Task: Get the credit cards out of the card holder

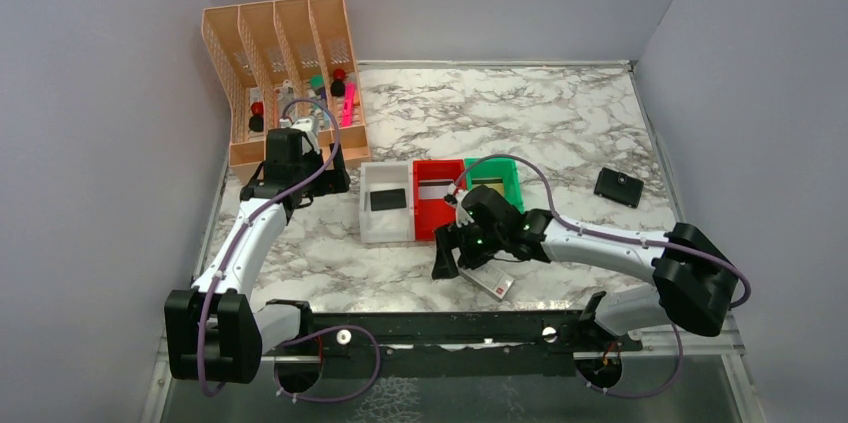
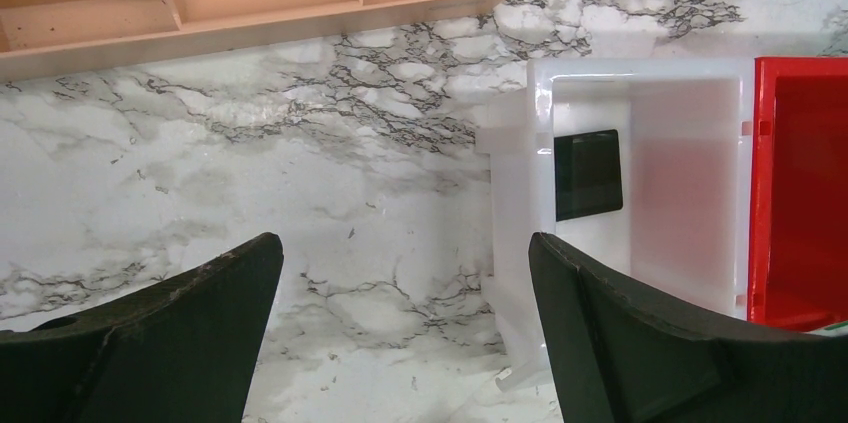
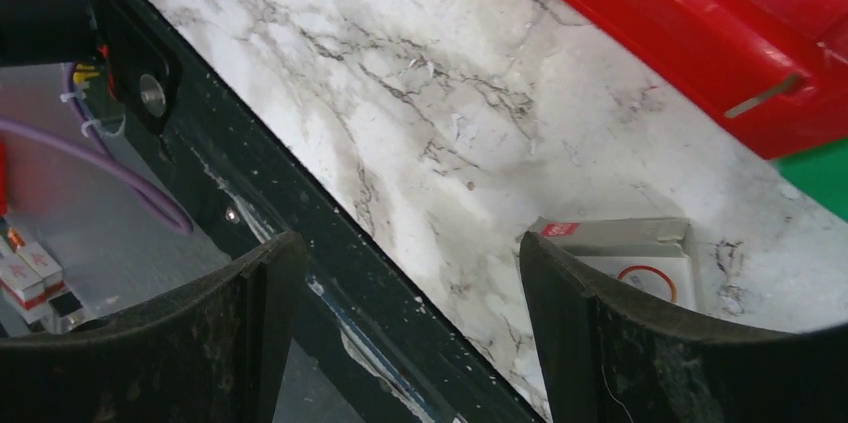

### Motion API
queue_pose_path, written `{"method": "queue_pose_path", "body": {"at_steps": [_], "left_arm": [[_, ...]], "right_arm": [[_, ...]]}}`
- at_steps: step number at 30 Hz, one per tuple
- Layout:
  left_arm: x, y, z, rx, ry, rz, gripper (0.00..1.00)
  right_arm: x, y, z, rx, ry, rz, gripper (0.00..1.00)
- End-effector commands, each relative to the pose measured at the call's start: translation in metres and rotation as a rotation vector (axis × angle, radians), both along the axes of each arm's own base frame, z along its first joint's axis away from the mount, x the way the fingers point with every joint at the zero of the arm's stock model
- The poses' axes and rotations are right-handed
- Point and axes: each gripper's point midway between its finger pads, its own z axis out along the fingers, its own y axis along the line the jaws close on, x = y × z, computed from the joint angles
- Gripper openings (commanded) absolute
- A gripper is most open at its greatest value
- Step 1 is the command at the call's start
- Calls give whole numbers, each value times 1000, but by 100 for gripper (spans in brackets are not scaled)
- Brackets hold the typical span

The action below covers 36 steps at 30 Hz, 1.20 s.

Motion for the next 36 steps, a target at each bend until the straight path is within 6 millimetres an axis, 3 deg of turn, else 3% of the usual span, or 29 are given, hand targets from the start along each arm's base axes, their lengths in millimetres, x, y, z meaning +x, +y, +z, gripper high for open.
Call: {"method": "queue_pose_path", "body": {"at_steps": [1,4,8,11,14,17,20,22,27,31,33,34,36], "left_arm": [[2,3,1,15,-14,9,97],[2,3,2,16,-14,10,97],[2,3,1,17,-14,9,97],[2,2,1,16,-12,7,97],[1,1,0,12,-8,2,97],[1,1,0,9,-8,0,97],[1,0,0,6,-8,-4,97],[2,-1,1,1,-10,-7,97],[1,-2,5,-3,-21,-9,97],[1,-3,6,-8,-23,-16,97],[1,-5,7,-15,-25,-21,97],[1,-5,7,-17,-26,-23,97],[1,-6,8,-19,-29,-25,97]], "right_arm": [[-13,9,3,43,23,50,83],[-9,-11,-22,-96,46,-28,83],[11,-65,-54,-367,-4,-279,85],[21,-104,-66,-503,-25,-428,87],[36,-141,-73,-525,44,-589,88],[55,-145,-56,-417,33,-650,87],[65,-130,-28,-325,-17,-602,87],[53,-117,-18,-257,22,-526,86],[-1,-87,-3,-63,127,-322,85],[-42,-82,-13,-70,244,-250,85],[-61,-87,-30,-178,310,-245,85],[-61,-98,-39,-272,317,-311,86],[-42,-133,-52,-467,255,-546,90]]}}
